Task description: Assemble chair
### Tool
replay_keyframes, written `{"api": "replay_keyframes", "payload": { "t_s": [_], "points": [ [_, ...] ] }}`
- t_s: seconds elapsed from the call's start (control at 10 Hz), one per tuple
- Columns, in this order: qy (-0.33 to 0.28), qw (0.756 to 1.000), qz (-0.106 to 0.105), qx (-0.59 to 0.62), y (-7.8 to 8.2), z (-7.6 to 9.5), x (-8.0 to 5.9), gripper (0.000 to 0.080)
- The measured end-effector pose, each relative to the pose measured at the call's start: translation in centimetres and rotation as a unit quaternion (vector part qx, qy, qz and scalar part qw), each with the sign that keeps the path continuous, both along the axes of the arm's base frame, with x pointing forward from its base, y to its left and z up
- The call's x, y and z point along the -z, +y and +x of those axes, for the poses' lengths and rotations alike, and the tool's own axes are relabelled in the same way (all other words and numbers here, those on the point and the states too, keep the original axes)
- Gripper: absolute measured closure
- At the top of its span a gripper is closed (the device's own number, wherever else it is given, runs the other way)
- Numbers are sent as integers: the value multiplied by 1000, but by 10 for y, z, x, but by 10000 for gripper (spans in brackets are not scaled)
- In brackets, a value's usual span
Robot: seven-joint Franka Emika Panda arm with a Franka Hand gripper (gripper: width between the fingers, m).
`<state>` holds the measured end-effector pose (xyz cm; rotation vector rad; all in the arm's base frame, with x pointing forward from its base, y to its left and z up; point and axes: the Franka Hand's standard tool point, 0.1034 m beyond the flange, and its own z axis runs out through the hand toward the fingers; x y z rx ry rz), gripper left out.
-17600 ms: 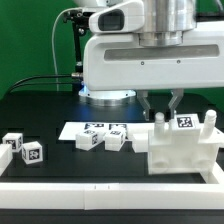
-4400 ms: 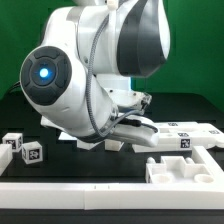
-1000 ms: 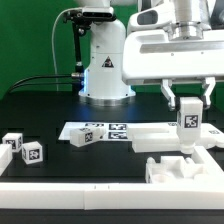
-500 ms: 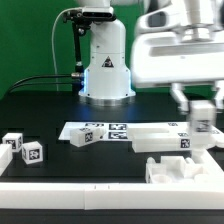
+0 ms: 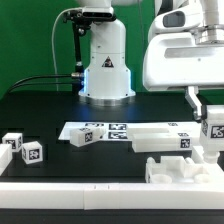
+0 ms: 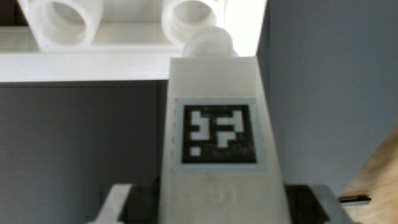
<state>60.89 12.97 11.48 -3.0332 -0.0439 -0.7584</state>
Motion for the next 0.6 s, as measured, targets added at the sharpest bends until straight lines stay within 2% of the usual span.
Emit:
{"api": "replay_keyframes", "payload": {
  "t_s": [0.1, 0.4, 0.6],
  "points": [
    [-1, 1000, -6, -3, 2, 1, 7, 514],
    [4, 1000, -12, -5, -4, 1, 16, 514],
    [-3, 1000, -14, -4, -6, 2, 16, 514]
  ]
}}
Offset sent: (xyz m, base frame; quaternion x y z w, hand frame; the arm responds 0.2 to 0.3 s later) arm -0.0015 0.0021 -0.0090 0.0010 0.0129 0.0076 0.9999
